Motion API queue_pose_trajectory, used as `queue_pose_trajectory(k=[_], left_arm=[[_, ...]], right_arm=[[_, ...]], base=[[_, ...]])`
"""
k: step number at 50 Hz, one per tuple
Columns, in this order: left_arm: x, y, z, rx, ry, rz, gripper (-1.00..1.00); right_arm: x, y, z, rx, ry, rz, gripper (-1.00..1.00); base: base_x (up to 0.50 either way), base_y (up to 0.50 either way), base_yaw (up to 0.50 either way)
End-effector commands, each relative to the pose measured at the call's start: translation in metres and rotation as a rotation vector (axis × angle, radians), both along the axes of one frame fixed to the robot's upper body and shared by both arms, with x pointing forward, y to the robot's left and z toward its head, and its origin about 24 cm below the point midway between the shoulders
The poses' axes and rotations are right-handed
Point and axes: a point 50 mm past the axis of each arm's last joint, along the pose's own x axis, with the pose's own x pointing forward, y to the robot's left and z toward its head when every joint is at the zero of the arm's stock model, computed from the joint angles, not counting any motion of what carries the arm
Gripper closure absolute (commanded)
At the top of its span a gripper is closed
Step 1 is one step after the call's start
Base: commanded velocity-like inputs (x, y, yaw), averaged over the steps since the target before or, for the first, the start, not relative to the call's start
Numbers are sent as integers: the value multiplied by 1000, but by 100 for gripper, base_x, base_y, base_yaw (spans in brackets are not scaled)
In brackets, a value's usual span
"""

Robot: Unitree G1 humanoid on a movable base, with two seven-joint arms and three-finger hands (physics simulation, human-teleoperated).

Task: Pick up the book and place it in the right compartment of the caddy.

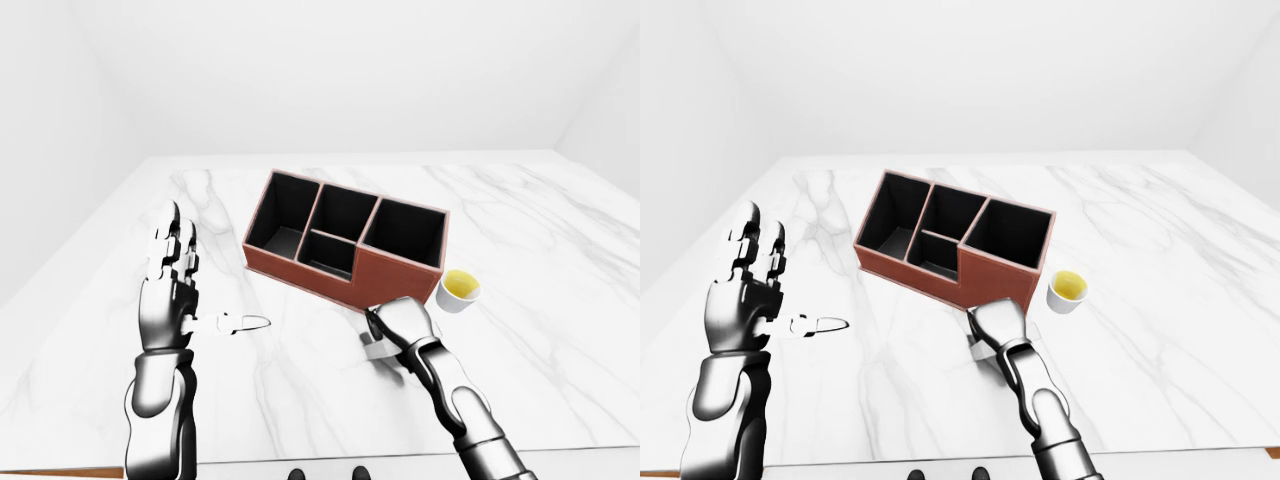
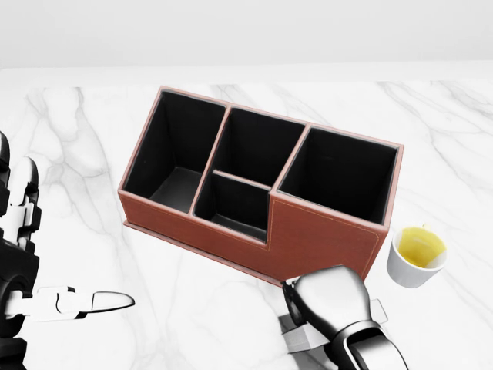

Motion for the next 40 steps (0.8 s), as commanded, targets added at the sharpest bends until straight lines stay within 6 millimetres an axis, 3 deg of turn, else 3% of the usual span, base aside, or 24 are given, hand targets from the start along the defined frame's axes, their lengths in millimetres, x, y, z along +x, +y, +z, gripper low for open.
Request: queue_pose_trajectory(k=[1, 13, 16, 40], left_arm=[[-1, 0, -1, -2, -1, 0, -100], [-2, -2, -1, -3, -2, -4, -100], [-2, -2, 0, -4, -3, -5, -100], [-4, -1, 0, -8, -6, -8, -100]], right_arm=[[-10, -10, -21, -67, 103, -24, 100], [-8, -5, 9, 43, 44, -24, 100], [-8, 0, 29, 120, 17, -12, 100], [-24, 21, 123, 379, -89, 195, 100]], base=[[0, 0, 0], [0, 0, 0], [0, 0, 0], [0, 0, 0]])
